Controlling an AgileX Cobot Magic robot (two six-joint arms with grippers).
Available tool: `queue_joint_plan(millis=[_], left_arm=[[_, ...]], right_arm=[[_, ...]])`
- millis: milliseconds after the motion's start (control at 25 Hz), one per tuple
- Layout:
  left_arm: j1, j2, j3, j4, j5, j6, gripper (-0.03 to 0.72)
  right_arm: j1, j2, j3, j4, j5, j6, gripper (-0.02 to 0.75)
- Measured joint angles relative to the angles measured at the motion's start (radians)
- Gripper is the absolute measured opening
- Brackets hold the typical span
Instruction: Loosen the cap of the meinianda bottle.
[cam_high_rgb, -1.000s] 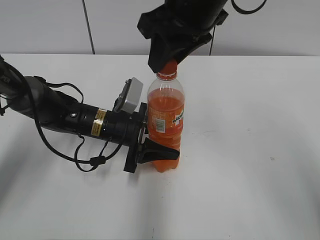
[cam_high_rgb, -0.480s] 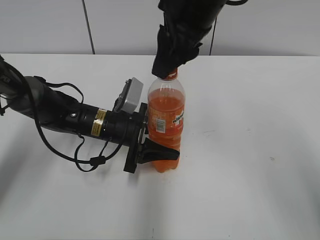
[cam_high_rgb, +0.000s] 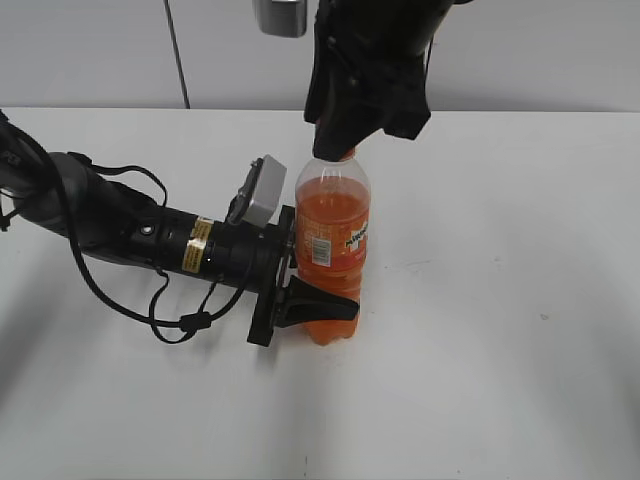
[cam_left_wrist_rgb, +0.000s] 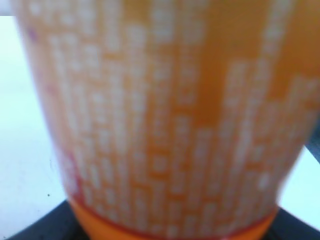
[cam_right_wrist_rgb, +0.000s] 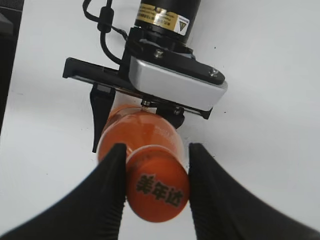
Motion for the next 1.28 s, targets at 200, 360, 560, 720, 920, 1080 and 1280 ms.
queue_joint_plan(millis=[200, 360, 560, 720, 920, 1080, 1280], left_arm=[[0.0, 0.0, 0.0, 0.0, 0.0, 0.0, 0.4], [0.0, 0.0, 0.0, 0.0, 0.0, 0.0, 0.4], [0.0, 0.0, 0.0, -0.001, 0.0, 0.0, 0.4], [0.0, 0.0, 0.0, -0.002, 0.0, 0.0, 0.4], [0.0, 0.0, 0.0, -0.002, 0.0, 0.0, 0.4], [0.0, 0.0, 0.0, -0.004, 0.0, -0.003, 0.4], [0.0, 0.0, 0.0, -0.005, 0.0, -0.004, 0.4]], right_arm=[[0.0, 0.0, 0.0, 0.001, 0.004, -0.129, 0.281], [0.0, 0.0, 0.0, 0.002, 0.006, -0.199, 0.281], [0.001, 0.0, 0.0, 0.002, 0.007, -0.248, 0.281], [0.001, 0.0, 0.0, 0.002, 0.007, -0.252, 0.281], [0.001, 0.0, 0.0, 0.003, 0.007, -0.245, 0.288], [0.001, 0.0, 0.0, 0.003, -0.002, -0.24, 0.316], [0.001, 0.0, 0.0, 0.002, -0.005, -0.222, 0.333]])
